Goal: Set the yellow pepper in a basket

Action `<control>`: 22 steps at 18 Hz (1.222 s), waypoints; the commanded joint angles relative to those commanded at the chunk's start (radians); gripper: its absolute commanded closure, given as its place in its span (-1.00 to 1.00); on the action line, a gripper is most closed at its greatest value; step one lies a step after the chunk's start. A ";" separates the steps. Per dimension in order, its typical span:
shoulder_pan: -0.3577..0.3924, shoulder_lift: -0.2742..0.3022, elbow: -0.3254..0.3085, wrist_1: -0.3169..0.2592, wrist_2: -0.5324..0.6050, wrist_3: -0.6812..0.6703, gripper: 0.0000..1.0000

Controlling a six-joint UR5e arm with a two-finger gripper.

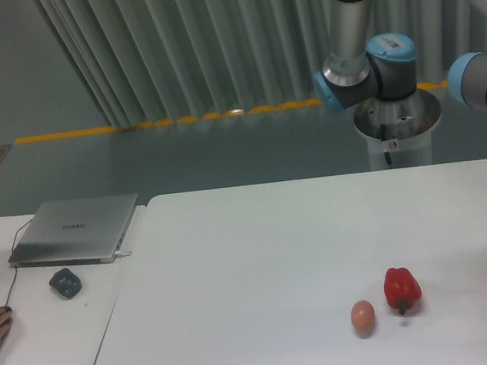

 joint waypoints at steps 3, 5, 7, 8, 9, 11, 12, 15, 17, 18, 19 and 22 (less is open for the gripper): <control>-0.012 0.000 -0.002 0.000 0.008 -0.002 -1.00; -0.025 0.000 -0.002 0.000 0.006 -0.002 -1.00; -0.026 0.000 -0.002 0.000 0.006 -0.002 -1.00; -0.026 0.000 -0.002 0.000 0.005 -0.002 -1.00; -0.031 0.000 -0.003 0.000 0.006 -0.002 -1.00; -0.034 0.000 -0.005 0.000 0.006 -0.002 -1.00; -0.034 0.000 -0.006 0.000 0.006 -0.002 -1.00; -0.034 0.002 -0.008 0.000 0.006 -0.002 -1.00; -0.034 0.002 -0.006 0.000 0.006 -0.002 -1.00; -0.034 0.002 -0.008 0.000 0.005 -0.002 -1.00; -0.035 0.002 -0.008 0.000 0.005 -0.002 -1.00; -0.040 0.002 -0.009 0.000 0.005 -0.002 -1.00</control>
